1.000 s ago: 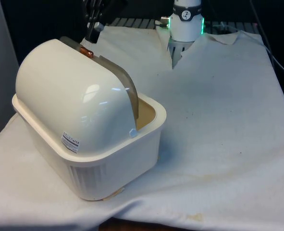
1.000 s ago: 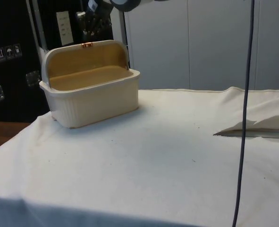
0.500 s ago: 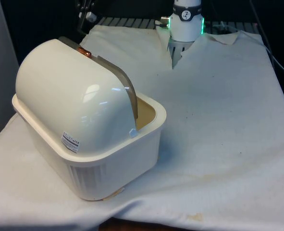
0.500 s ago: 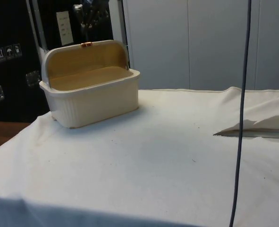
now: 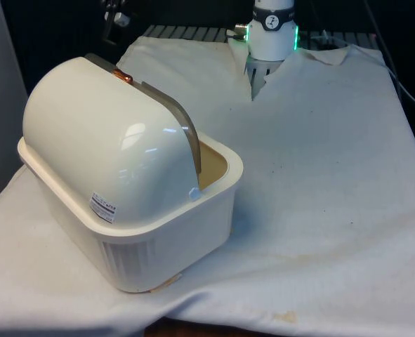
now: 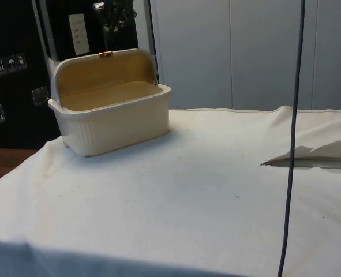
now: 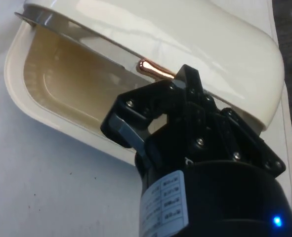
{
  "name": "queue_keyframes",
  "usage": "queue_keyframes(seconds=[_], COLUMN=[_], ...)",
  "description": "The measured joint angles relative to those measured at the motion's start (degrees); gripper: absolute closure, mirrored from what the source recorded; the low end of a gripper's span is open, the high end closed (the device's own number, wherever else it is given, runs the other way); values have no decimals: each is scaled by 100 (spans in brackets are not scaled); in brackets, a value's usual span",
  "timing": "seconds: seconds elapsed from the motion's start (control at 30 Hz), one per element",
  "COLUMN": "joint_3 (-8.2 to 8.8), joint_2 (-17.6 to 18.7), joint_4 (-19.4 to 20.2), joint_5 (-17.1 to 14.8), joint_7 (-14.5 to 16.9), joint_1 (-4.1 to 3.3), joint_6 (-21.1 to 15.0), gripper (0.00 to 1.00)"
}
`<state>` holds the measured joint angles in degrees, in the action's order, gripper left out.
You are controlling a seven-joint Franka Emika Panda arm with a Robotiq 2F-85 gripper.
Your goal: Open the lid, then close it.
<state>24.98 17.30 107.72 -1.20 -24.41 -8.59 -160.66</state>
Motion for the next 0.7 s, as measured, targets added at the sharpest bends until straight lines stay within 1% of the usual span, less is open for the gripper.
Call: queue_keyframes(seconds=[0.03, 0.07, 0.2, 0.23, 0.37, 0.43, 0.47, 0.5, 0.53, 0.57, 0.6, 0.7], joint_3=[0, 6, 23, 29, 34, 34, 40, 40, 40, 40, 40, 40], joint_2=[0, 6, 29, 52, 86, 115, 155, 155, 183, 252, 252, 378], joint_4=[0, -34, -132, -195, -321, -430, -567, -567, -636, -791, -791, -1020], joint_5=[0, 0, 0, 0, 0, 0, -6, -6, -11, -40, -40, -109], joint_7=[0, 11, 29, 40, 46, 52, 52, 52, 52, 52, 52, 57], joint_1=[0, 6, 17, 29, 46, 57, 69, 69, 74, 86, 86, 103], joint_6=[0, 115, 384, 504, 710, 837, 968, 968, 1031, 1157, 1157, 1341], gripper=[100, 100, 100, 100, 100, 100, 100, 100, 100, 100, 100, 100])
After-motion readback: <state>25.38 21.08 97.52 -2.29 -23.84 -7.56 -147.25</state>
